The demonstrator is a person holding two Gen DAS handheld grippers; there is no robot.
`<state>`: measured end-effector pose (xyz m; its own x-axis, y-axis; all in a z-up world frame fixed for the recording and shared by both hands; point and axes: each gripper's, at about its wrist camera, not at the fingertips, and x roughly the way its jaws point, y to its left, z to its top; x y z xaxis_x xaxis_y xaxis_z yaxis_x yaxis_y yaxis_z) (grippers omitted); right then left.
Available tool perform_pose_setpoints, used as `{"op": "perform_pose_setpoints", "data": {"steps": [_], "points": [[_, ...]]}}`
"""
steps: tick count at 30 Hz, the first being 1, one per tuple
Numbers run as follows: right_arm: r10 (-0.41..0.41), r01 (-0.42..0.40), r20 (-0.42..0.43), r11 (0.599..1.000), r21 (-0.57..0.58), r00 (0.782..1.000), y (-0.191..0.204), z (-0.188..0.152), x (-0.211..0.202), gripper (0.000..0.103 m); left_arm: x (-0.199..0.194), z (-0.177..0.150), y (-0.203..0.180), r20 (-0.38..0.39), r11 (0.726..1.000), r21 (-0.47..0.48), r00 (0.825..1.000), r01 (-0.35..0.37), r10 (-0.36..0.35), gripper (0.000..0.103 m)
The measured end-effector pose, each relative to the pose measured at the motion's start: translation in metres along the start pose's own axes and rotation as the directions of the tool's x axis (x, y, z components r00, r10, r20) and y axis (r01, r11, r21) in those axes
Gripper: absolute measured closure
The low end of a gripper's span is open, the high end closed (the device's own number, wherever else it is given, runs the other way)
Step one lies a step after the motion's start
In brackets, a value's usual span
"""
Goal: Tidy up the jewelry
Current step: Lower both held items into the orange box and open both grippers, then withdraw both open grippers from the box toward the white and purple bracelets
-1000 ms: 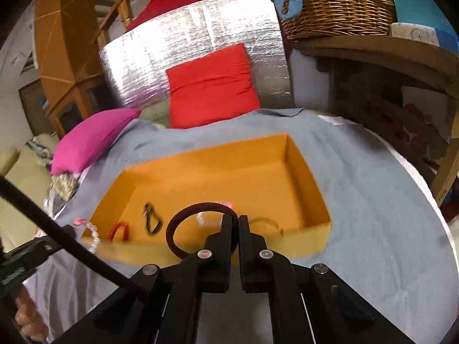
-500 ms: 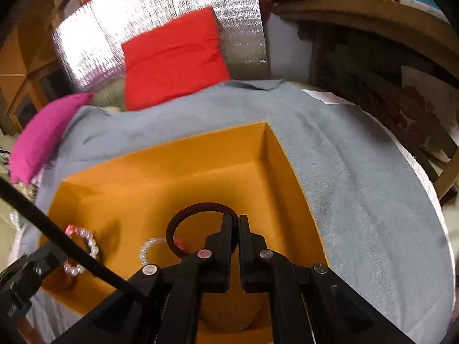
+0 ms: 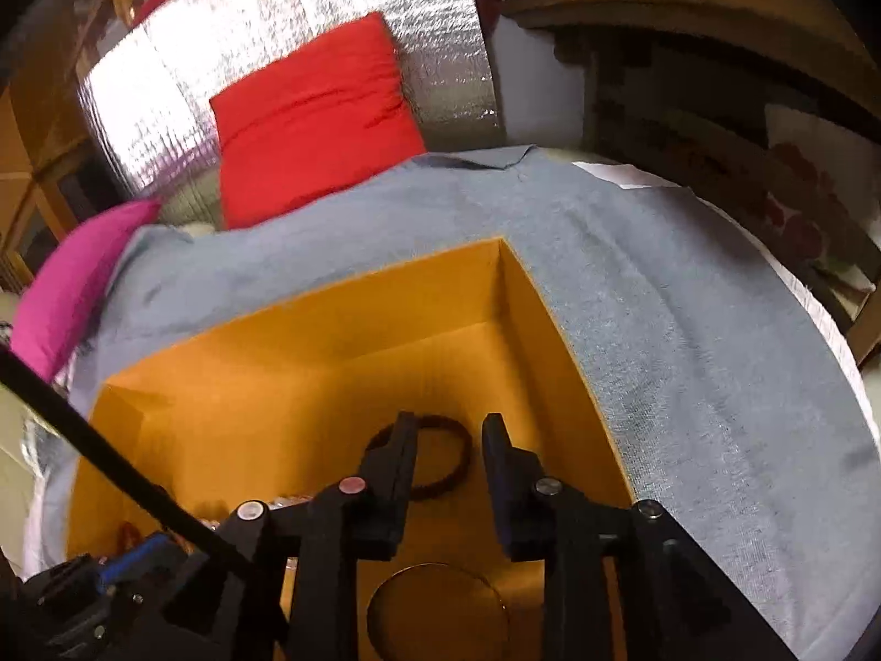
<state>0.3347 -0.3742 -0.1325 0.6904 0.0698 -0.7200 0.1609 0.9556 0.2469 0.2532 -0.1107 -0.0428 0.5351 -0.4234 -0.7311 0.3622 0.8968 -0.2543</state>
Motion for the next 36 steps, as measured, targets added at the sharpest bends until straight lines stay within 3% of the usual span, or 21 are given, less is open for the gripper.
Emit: {"op": "perform_pose_setpoints", "data": {"steps": [2,4,7,12,17,22,26,28,33,36], "points": [[0.005,-0.005,0.031,1.000,0.005,0.999,-0.001,0.001,-0.011,0.075,-0.015,0.001,0.002,0.035,1.000,-0.003,0.999,-0.018,0.018,0.047],[0.020,-0.020,0.065,1.000,0.002,0.998,0.000,-0.002,-0.028,0.073,-0.036,0.001,0.002,0.068,0.999,-0.004,0.996,-0.053,0.053,0.041],[0.043,-0.043,0.097,0.999,-0.002,0.994,0.002,-0.013,-0.053,0.058,-0.065,-0.005,0.004,0.118,0.994,-0.001,0.987,-0.109,0.109,0.034],[0.050,-0.043,0.136,0.998,-0.053,0.989,0.004,-0.035,-0.094,0.054,-0.107,-0.034,0.009,0.160,0.964,0.019,0.953,-0.265,0.258,0.025],[0.060,-0.052,0.166,0.997,-0.056,0.984,-0.005,-0.069,-0.135,0.044,-0.126,-0.077,0.022,0.123,0.925,0.039,0.920,-0.378,0.371,0.024],[0.062,-0.055,0.110,0.996,-0.067,0.992,-0.010,-0.116,-0.156,0.043,-0.148,-0.140,0.034,0.065,0.893,0.033,0.893,-0.448,0.446,0.024],[0.094,-0.089,0.072,0.994,-0.069,0.993,-0.011,-0.158,-0.174,0.043,-0.179,-0.176,0.041,0.077,0.886,-0.017,0.883,-0.464,0.464,0.024],[0.097,-0.091,0.057,0.991,-0.093,0.994,-0.008,-0.178,-0.182,0.042,-0.193,-0.191,0.044,0.101,0.871,-0.040,0.865,-0.490,0.491,0.024],[0.128,-0.123,0.026,0.982,-0.147,0.991,0.002,-0.213,-0.194,0.039,-0.209,-0.199,0.048,0.152,0.854,-0.062,0.841,-0.516,0.519,0.024],[0.137,-0.127,0.038,0.972,-0.195,0.990,0.013,-0.220,-0.197,0.038,-0.208,-0.199,0.052,0.159,0.853,-0.057,0.839,-0.518,0.520,0.024]]}}
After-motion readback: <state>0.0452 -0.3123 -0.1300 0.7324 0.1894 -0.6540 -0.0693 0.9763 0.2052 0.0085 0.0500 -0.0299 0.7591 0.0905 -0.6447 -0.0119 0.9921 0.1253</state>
